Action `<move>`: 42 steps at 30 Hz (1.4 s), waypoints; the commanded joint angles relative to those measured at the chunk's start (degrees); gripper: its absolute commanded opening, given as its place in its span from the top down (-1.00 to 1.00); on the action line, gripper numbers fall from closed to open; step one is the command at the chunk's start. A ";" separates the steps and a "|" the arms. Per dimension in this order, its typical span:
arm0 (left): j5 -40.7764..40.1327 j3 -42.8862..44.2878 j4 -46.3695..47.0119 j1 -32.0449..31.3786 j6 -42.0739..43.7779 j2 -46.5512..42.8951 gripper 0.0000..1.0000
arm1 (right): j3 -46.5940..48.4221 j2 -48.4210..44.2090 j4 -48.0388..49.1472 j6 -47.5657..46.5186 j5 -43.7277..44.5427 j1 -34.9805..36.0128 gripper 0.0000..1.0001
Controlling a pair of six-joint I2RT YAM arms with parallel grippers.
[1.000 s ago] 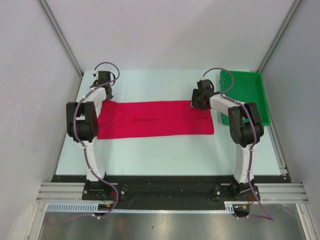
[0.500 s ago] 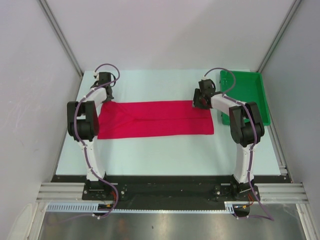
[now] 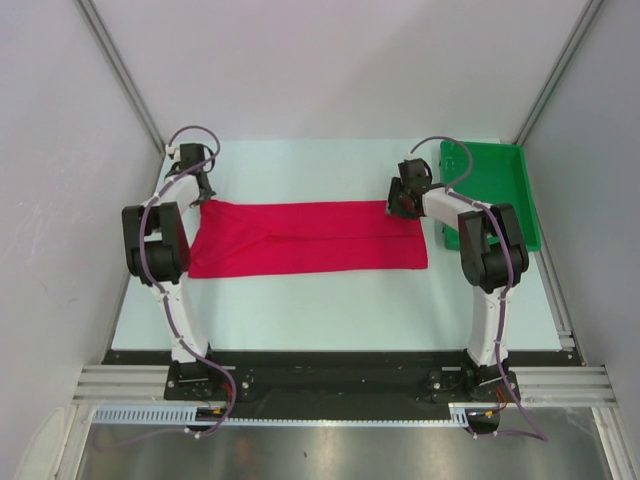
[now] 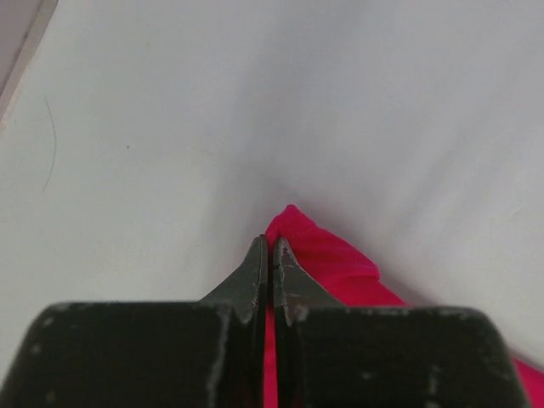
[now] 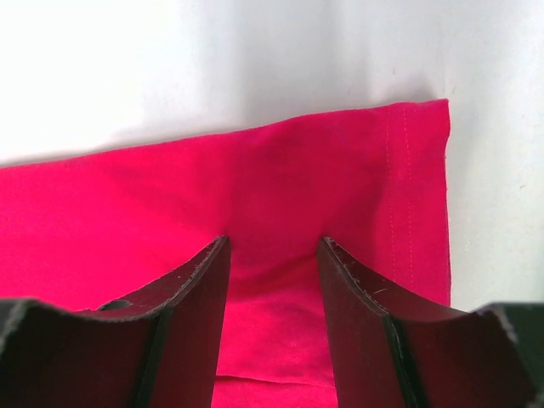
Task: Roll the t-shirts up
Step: Fold the T-shirt at the center of the board.
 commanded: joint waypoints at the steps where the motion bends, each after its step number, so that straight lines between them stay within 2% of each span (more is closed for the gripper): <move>1: 2.32 -1.42 1.90 2.43 -3.62 -5.19 1.00 | -0.83 1.16 -0.06 0.50 0.69 -0.45 -0.01; 8: 9.25 -5.28 4.96 5.07 -6.44 -6.60 0.98 | -0.92 0.99 0.03 0.41 0.78 -0.45 -0.01; 9: 11.09 -5.72 5.67 5.07 -6.61 -7.12 0.83 | -0.92 0.99 0.03 0.41 0.52 -0.45 -0.01; 10: 11.55 -7.38 6.55 5.07 -6.96 -7.82 0.52 | -0.83 0.81 0.11 0.33 0.34 -0.45 -0.02; 13: 12.34 -9.85 9.37 5.25 -9.24 -11.34 0.14 | -0.83 0.03 0.38 -0.03 0.25 -0.28 -0.05; 17: 10.59 -11.88 9.02 5.95 -11.79 -16.34 0.09 | -0.92 -1.11 0.64 -0.11 -0.19 -0.28 -0.08; 23: 8.38 -18.73 9.99 6.04 -14.78 -26.54 -0.23 | -0.83 -3.84 1.34 -0.29 -0.62 -0.19 -0.15; 25: 10.48 -22.58 10.07 6.04 -17.75 -30.22 -0.24 | -0.83 -4.46 1.69 -0.55 -0.45 -0.28 -0.19; 27: 13.48 -26.28 10.68 5.51 -20.14 -33.30 -0.11 | -0.83 -5.16 1.96 -0.82 -0.45 -0.28 -0.22; 32: 12.26 -39.02 8.32 3.06 -27.96 -43.14 0.09 | -0.83 -5.78 1.08 -1.08 0.08 -0.54 -0.28; 35: 10.16 -45.27 6.56 -0.72 -32.53 -47.45 0.12 | -0.83 -5.95 0.82 -1.52 0.43 0.16 -0.29; 39: 8.38 -52.99 5.75 -3.46 -41.92 -50.28 0.13 | -0.83 -6.31 0.55 -2.22 1.39 1.83 -0.31; 42: 7.95 -54.07 6.38 -3.54 -43.70 -48.45 0.14 | -0.74 -5.78 0.12 -2.40 1.31 2.27 -0.31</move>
